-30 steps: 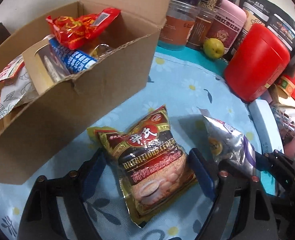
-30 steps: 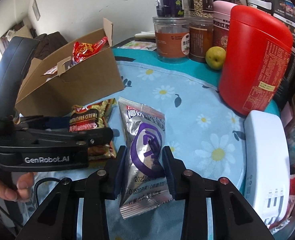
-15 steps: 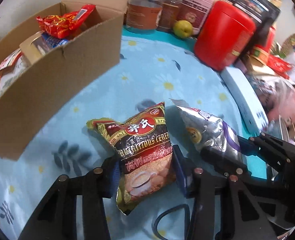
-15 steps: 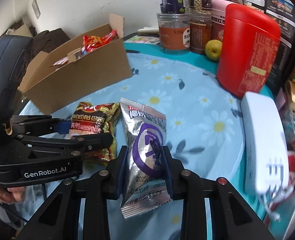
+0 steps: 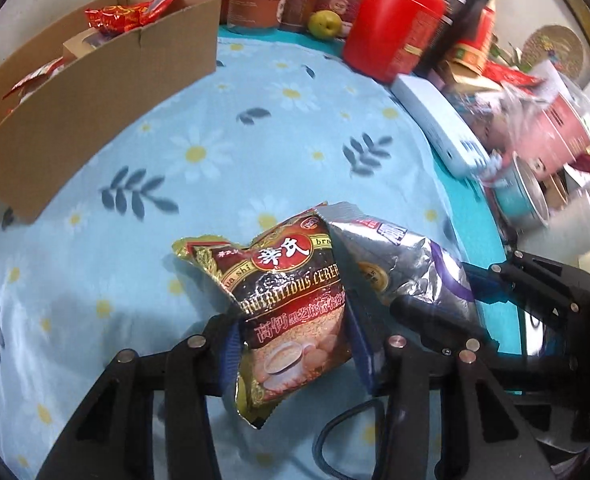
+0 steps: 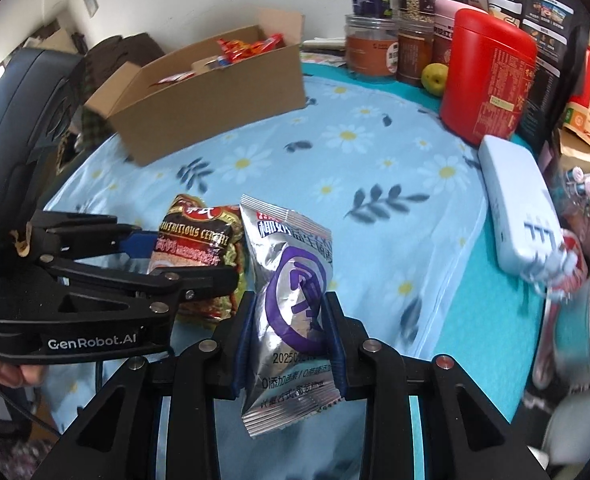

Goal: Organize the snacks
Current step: 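Lift the cereal sachet with the left gripper while the right gripper lifts the silver sachet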

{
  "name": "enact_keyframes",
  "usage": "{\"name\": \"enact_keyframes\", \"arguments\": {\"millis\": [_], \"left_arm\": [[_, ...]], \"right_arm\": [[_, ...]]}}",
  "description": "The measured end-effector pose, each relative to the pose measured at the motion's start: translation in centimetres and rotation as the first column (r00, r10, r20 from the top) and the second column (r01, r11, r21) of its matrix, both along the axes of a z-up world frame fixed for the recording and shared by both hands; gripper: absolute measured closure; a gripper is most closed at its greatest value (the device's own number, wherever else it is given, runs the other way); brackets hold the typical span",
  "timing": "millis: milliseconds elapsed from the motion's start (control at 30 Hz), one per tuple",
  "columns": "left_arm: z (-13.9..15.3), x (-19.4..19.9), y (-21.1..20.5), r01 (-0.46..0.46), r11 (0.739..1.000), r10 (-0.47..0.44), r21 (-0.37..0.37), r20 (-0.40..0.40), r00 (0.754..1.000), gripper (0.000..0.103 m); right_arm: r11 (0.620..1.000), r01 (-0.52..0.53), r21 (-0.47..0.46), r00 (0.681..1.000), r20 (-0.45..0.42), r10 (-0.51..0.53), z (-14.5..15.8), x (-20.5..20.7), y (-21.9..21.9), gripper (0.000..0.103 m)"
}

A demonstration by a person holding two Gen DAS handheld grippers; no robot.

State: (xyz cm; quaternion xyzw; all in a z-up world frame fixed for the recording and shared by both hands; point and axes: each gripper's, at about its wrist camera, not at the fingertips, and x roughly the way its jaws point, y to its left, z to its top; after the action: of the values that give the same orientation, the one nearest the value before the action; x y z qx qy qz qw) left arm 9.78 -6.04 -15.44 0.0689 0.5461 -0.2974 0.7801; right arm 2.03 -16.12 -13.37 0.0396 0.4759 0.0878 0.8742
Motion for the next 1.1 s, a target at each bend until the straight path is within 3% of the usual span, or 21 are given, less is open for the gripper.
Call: {"name": "enact_keyframes", "arguments": {"millis": [267,300,367,567,1100], "left_arm": [[-0.3,-2.0,0.4,0.010,1.000,-0.010,0.007,-0.010,1.000,0.056],[-0.4,-1.9,0.3,0.008,1.000,-0.008,0.009,-0.013,1.000,0.055],[-0.7,-1.7,0.0,0.008,1.000,-0.007,0.014,-0.018,1.000,0.051],[-0.7,-1.5,-0.7,-0.009,0.999,0.009,0.052,0.007,1.000,0.050],[0.0,-1.5,0.7,-0.058,0.995,0.056,0.082,0.033,0.998,0.049]], "right_arm": [[1.000,-0.022,-0.007,0.999,-0.042,0.022,-0.1,-2.3,0.7,0.068],[1.000,-0.022,-0.010,0.999,-0.040,0.022,-0.2,-2.3,0.7,0.066],[1.000,-0.005,0.000,0.999,-0.045,0.005,-0.4,-2.2,0.5,0.053],[0.999,0.017,0.035,0.998,-0.053,-0.015,-0.8,-1.9,-0.6,0.041],[0.993,0.022,0.115,0.999,-0.043,-0.017,-0.3,-1.0,-2.0,0.041]]}}
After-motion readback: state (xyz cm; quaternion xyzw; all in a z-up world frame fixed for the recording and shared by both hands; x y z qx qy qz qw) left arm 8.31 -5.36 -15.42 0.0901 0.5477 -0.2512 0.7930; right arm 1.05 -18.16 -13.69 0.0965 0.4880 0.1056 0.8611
